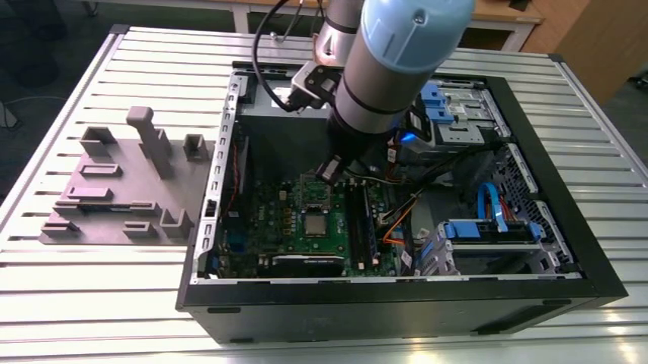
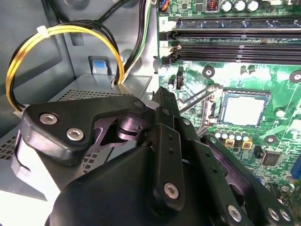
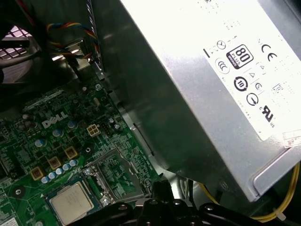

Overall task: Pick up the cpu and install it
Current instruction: 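Close the cpu cover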

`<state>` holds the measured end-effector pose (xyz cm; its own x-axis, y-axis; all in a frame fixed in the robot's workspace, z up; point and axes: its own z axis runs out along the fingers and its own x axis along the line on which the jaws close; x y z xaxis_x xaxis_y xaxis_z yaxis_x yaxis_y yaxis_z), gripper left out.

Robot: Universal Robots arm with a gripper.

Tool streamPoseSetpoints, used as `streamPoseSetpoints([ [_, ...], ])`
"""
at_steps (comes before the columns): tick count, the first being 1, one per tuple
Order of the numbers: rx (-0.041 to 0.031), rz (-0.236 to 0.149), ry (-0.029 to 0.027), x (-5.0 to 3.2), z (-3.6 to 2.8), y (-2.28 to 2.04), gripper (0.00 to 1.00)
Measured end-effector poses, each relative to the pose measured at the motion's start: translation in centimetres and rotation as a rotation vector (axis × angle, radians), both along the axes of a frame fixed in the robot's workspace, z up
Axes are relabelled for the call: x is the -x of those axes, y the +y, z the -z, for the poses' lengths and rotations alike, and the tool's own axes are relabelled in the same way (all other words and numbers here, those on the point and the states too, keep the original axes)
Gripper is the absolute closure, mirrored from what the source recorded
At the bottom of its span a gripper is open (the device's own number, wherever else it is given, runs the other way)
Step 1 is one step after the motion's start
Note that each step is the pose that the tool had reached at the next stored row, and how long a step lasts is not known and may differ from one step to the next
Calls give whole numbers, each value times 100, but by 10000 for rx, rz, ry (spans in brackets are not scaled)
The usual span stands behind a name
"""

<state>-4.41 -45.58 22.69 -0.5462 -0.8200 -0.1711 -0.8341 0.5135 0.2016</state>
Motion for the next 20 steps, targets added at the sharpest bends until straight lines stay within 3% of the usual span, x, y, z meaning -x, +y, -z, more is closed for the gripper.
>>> streamPoseSetpoints([
  [6, 89, -18, 0, 13, -30, 0, 90],
  [13, 250, -43, 1, 24, -48, -1, 90],
  [20, 288, -60, 0, 35, -79, 0, 90],
])
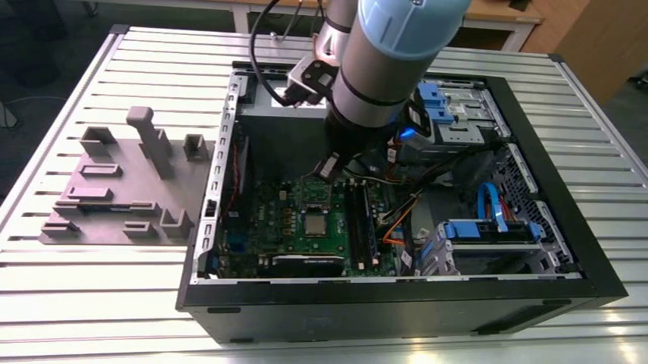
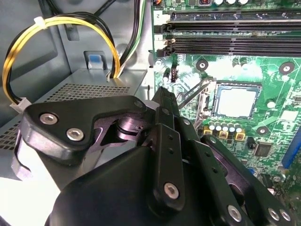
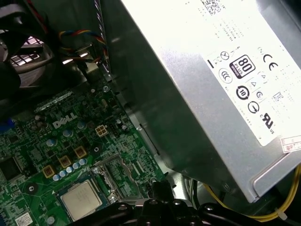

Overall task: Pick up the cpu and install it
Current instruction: 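Close the cpu cover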

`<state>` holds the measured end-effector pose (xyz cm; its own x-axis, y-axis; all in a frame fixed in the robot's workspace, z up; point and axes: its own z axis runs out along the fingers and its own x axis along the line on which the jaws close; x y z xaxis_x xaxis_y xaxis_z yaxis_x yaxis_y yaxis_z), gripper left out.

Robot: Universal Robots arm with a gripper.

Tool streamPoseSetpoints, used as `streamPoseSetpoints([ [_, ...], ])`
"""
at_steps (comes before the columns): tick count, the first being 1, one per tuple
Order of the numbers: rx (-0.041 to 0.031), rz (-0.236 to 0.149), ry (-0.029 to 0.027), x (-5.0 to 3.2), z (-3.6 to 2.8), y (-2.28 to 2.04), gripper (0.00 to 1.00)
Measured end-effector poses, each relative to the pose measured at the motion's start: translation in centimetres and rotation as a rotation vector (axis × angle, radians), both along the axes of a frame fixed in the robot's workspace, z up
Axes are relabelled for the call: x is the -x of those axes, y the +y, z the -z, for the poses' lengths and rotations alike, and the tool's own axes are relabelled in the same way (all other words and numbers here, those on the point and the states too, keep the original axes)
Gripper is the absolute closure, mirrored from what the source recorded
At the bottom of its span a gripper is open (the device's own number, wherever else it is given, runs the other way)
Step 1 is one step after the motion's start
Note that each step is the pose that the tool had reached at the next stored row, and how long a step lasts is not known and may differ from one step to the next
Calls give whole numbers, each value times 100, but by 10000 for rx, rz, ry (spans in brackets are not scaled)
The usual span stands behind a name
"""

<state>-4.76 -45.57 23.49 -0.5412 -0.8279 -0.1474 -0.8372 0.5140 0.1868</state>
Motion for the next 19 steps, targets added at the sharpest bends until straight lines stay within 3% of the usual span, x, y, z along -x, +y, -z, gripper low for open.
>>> streamPoseSetpoints([
  [5, 38, -8, 1, 4, -25, -1, 90],
  [19, 46, -36, 1, 9, -49, 0, 90],
])
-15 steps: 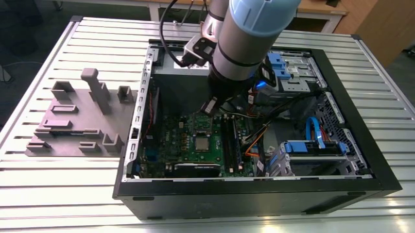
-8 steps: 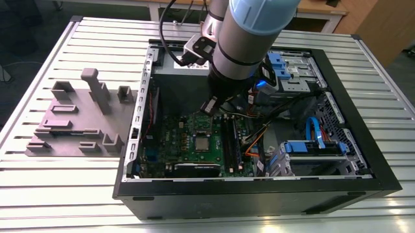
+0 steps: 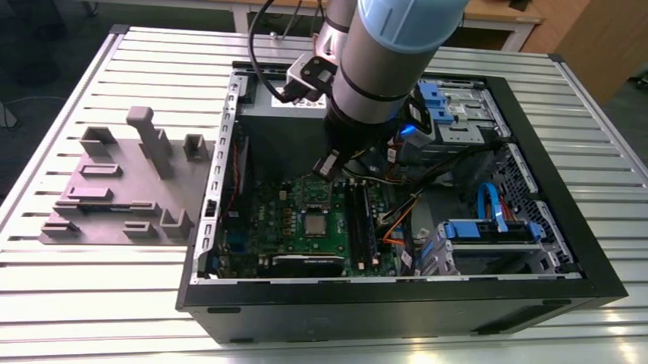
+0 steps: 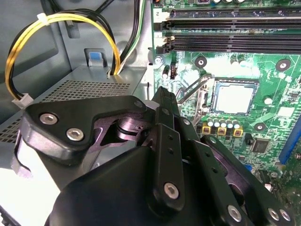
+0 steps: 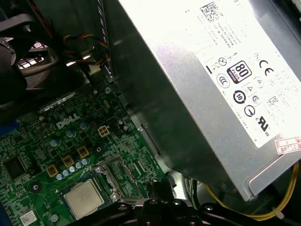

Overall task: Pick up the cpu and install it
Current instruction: 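Close the cpu cover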

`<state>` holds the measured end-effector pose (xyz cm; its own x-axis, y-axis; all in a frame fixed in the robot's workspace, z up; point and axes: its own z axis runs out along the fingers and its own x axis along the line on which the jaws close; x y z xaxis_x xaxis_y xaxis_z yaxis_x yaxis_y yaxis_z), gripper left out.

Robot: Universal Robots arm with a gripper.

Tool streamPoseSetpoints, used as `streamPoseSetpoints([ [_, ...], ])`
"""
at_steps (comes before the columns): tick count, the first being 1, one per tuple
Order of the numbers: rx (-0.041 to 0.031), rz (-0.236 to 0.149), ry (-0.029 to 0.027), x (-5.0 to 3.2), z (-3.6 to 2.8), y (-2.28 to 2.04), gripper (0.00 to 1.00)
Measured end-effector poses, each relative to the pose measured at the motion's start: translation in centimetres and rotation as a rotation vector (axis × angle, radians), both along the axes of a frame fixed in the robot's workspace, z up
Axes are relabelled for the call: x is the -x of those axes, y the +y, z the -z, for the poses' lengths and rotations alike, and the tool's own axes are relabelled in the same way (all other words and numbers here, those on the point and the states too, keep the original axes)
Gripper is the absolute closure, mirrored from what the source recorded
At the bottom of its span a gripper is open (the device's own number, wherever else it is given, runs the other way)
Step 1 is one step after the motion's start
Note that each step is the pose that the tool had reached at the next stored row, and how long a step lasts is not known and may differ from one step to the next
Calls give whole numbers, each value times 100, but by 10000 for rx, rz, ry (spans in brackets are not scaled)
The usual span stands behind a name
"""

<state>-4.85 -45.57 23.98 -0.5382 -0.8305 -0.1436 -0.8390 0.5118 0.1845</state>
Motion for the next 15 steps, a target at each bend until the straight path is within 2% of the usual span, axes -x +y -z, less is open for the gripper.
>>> streamPoseSetpoints([
  [15, 0, -25, 13, 1, -32, 0, 90],
])
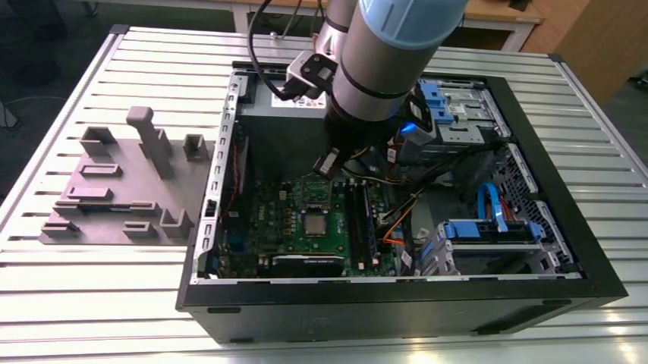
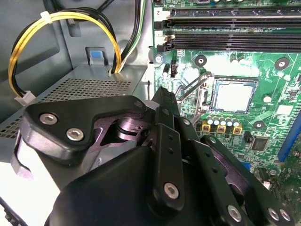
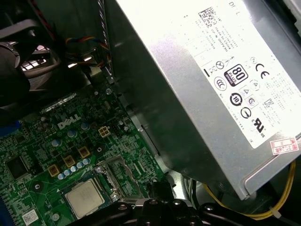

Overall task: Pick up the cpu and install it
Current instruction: 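Close the cpu cover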

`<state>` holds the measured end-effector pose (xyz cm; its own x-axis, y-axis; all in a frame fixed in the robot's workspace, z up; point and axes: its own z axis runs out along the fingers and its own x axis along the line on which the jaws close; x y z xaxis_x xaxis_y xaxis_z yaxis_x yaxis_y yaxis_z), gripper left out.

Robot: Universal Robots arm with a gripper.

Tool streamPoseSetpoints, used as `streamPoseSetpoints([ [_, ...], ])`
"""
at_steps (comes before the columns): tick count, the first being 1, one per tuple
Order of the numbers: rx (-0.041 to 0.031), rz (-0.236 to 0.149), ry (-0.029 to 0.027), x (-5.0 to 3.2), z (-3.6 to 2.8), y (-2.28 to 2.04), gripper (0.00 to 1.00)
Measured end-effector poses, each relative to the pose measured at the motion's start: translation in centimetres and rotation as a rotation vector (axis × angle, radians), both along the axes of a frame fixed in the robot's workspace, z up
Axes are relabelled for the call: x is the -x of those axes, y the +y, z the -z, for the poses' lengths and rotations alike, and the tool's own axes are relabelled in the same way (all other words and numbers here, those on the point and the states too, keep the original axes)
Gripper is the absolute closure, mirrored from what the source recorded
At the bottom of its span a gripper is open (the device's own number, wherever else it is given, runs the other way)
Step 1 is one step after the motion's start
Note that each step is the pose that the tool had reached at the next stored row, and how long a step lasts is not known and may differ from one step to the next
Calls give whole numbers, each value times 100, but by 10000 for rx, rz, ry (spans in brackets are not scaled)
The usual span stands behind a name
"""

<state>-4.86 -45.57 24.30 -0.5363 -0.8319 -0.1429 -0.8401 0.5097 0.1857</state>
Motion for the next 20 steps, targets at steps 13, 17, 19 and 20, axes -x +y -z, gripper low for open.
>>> streamPoseSetpoints([
  [13, 33, -58, 2, 5, -12, -2, 90],
  [17, 41, -115, 1, 14, -11, -13, 90],
  [19, 43, -134, 2, 18, -12, -28, 90],
  [20, 42, -141, 2, 19, -12, -36, 90],
])
